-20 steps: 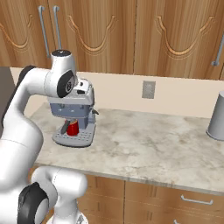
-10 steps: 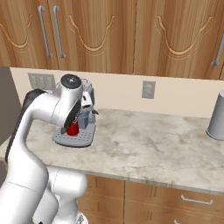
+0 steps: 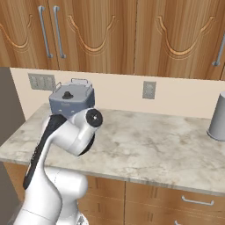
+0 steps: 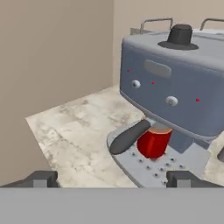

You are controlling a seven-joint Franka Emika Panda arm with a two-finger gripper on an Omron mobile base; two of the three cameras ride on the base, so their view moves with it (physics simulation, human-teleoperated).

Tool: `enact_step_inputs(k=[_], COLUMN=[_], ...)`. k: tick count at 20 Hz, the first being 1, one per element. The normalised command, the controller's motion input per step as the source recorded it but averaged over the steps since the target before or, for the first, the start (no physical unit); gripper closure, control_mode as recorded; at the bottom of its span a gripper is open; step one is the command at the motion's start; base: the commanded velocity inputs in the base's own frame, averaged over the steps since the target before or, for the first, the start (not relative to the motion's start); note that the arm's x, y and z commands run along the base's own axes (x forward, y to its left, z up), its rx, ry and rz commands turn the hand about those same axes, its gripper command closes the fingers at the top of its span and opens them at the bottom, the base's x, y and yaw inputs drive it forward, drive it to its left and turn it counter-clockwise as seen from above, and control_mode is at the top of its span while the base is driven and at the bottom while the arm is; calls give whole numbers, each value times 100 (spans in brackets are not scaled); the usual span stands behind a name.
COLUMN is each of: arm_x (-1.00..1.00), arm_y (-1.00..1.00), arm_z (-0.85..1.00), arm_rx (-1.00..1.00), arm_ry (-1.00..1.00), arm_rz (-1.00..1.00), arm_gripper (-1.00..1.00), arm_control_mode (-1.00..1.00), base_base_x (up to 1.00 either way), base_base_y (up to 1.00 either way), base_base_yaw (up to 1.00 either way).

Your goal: Pick up the brewed coffee from the coffee machine and place it next to the breakfast plate on the dining counter.

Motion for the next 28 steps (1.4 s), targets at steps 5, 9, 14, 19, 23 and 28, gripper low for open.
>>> enact_step_inputs(k=[5,9,14,19,23,28], arm_x=[1,10,29,41,46,28], arm_y=[0,1,6,21,13,0], arm_z=[-26,-28,-14,-12,-10,-18], arm_rx=[19,16,8,1,0,0], arm_ry=[-10,-8,-7,0,0,0], arm_rz=[13,14,8,0,4,10], arm_gripper=[-100,-100,-100,-100,-100,-100], arm_control_mode=[-100,-100,-100,-100,-100,-100], base_base_x=[0,0,0,0,0,0], base_base_y=[0,0,0,0,0,0], base_base_yaw=[0,0,0,0,0,0])
